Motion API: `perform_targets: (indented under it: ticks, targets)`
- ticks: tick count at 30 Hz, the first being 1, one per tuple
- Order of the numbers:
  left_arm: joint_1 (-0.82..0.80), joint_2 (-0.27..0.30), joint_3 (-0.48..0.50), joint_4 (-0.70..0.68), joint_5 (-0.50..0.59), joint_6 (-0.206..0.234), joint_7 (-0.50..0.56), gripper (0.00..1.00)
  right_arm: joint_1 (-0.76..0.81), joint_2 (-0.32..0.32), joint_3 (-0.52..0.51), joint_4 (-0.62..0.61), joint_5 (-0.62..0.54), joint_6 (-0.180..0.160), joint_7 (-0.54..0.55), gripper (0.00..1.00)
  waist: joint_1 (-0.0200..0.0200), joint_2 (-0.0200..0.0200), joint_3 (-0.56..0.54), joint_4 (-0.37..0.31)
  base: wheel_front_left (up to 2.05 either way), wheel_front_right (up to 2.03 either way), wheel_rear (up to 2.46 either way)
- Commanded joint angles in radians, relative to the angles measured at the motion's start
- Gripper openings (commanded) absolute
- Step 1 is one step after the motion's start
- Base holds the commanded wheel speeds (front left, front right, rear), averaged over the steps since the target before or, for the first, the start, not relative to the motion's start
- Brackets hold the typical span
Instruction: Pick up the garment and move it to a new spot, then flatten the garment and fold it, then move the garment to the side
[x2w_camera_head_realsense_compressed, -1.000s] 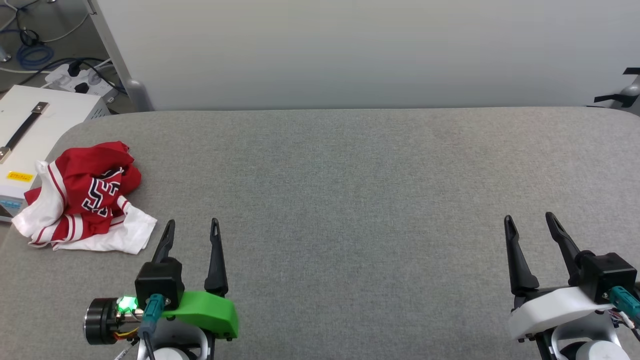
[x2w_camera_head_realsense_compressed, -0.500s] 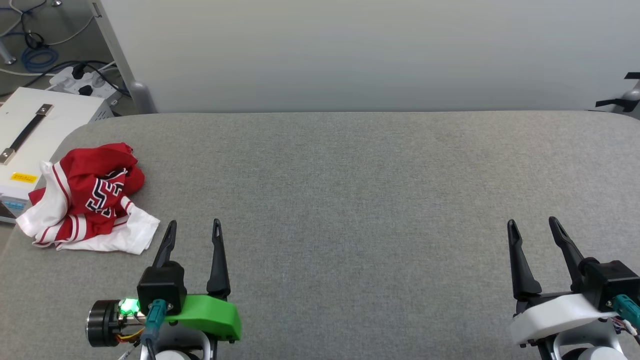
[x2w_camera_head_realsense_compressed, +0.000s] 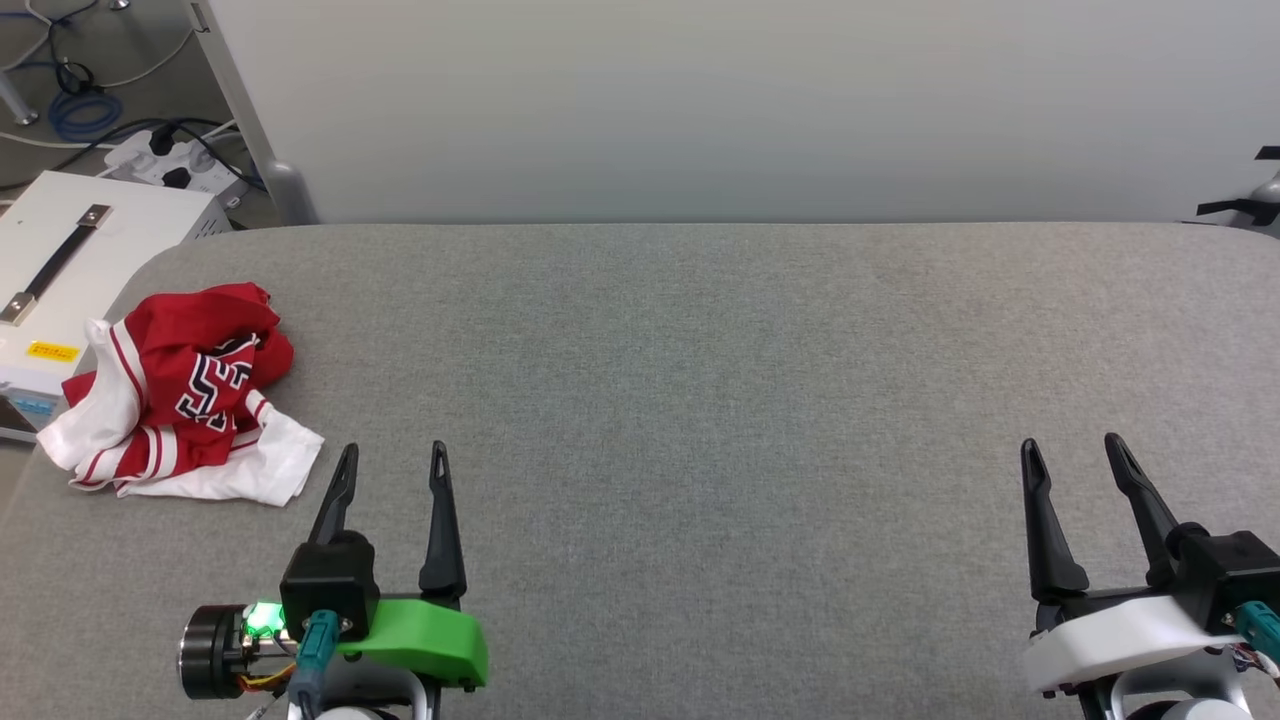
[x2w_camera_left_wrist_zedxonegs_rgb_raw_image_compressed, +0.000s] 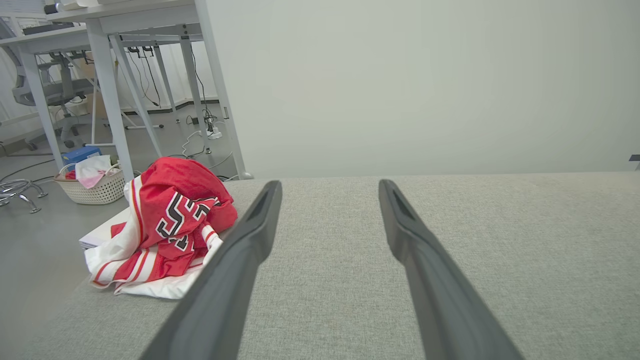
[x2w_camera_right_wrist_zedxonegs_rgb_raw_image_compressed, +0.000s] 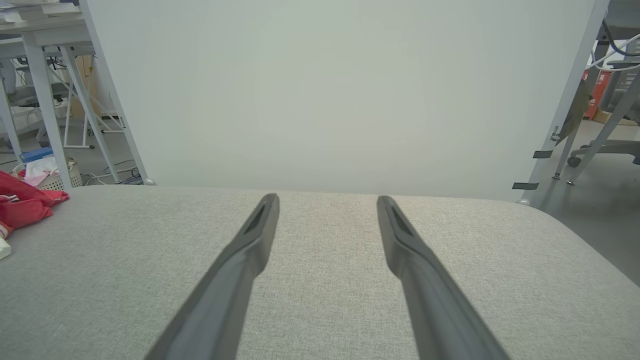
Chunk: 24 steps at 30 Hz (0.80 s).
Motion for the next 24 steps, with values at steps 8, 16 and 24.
perform_targets:
  ticks: [8,16,24]
  targets:
    - [0.009,-0.003,-0.008,-0.005,-0.007,0.014,-0.026,1.00,0.016,-0.001,-0.004,-0.011,0.014,0.000,-0.024,1.00,0.0000,0.0000,0.001,0.002,0.00,0.00,0.00]
    - [0.012,-0.004,-0.015,-0.003,-0.010,0.022,-0.043,1.00,0.023,-0.001,-0.006,-0.016,0.022,0.000,-0.041,1.00,0.0000,0.0000,0.000,0.004,0.00,0.00,0.00]
    - [0.018,-0.005,-0.021,-0.002,-0.011,0.030,-0.059,1.00,0.031,-0.001,-0.006,-0.017,0.030,0.000,-0.057,1.00,0.0000,0.0000,-0.002,0.005,0.00,0.00,0.00]
